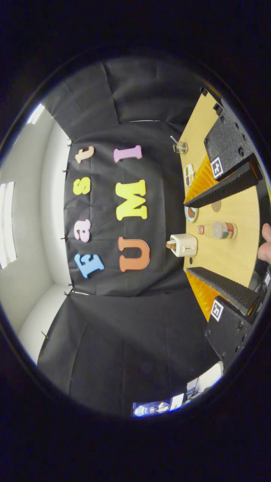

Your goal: Take the bottle from table, then pour the juice into the cup, finally place the bottle on the coaster

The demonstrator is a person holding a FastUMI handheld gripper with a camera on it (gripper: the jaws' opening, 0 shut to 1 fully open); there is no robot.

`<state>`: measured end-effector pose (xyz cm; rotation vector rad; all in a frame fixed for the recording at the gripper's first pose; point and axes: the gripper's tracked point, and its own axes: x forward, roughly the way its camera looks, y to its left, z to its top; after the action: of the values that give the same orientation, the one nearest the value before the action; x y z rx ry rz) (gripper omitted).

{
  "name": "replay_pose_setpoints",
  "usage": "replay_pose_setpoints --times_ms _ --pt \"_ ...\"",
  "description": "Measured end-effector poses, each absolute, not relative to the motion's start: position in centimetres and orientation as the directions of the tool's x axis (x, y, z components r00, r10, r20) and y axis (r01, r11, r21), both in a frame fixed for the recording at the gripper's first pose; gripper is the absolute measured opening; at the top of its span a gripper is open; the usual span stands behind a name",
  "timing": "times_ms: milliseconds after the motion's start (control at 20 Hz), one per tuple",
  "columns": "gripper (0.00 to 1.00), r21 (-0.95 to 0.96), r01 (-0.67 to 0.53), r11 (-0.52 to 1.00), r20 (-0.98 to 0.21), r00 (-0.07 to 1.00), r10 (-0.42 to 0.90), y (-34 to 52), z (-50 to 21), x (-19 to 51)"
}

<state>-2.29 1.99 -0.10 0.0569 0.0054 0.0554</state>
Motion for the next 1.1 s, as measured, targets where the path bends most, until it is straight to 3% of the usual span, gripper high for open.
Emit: replay_pose_setpoints --times_ms 1100 --pt "1.0 0.082 -0.106 0.991 -0.039 0.993 0.109 4.1 -6.2 -1.1"
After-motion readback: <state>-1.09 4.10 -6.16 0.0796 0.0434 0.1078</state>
